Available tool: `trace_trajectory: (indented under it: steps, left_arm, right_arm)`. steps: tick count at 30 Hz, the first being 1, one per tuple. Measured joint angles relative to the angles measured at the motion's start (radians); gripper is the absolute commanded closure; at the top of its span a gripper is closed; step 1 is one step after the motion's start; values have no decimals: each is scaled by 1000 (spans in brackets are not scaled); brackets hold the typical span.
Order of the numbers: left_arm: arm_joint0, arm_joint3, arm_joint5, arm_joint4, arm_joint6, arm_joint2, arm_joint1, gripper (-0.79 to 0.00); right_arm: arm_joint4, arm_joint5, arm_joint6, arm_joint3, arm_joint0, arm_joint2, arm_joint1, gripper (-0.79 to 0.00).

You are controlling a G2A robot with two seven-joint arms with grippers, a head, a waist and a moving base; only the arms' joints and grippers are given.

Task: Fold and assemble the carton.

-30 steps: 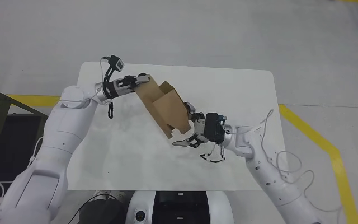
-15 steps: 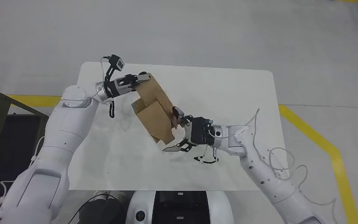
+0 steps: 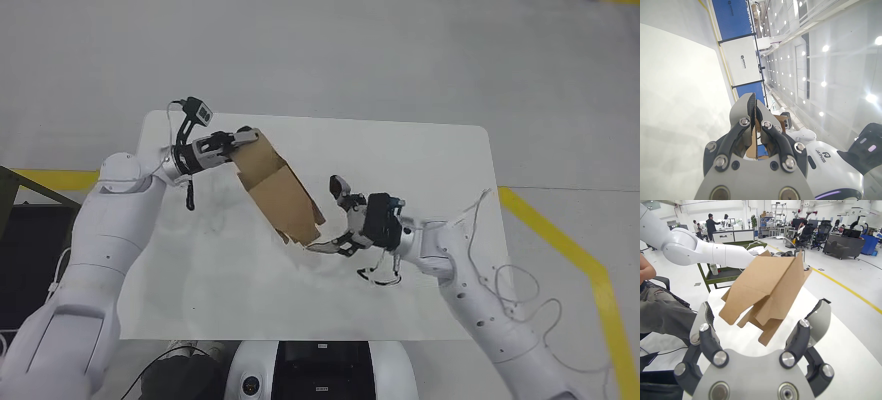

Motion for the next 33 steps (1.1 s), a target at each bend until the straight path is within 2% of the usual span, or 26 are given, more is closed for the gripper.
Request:
trace_trajectory:
  steps: [7, 14, 15, 16, 19, 25, 26, 31, 32, 33]
  left_arm:
    - [8, 4, 23, -23, -16, -21, 2, 0]
    - [18, -6, 25, -13, -14, -22, 1, 0]
    - [19, -7, 25, -10, -11, -21, 0, 0]
    - [20, -8, 25, -7, -8, -19, -1, 0]
    - [22, -10, 25, -3, -1, -15, -4, 0]
    - [24, -13, 29, 2, 9, -9, -8, 0]
    - [23, -14, 30, 4, 11, -8, -9, 0]
    - [23, -17, 35, 5, 14, -7, -12, 0]
    - [23, -17, 35, 5, 15, -7, -12, 0]
    - [24, -18, 35, 5, 14, -7, -13, 0]
  right_arm:
    - [-58, 81, -3, -17, -38, 37, 10, -785]
    - [-114, 133, -43, -20, -40, 27, 8, -785]
    - [-119, 137, -48, -22, -39, 23, 8, -767]
    - [-124, 143, -57, -24, -38, 19, 7, -699]
    - [-127, 160, -75, -23, -33, 10, 4, -582]
    - [-127, 176, -90, -2, -11, -22, -5, -520]
    - [-127, 178, -92, 1, -7, -27, -6, -419]
    - [-116, 199, -103, 21, 5, -43, -13, -292]
    - [-113, 202, -104, 24, 7, -45, -14, -256]
    - [-110, 203, -104, 28, 10, -46, -15, -166]
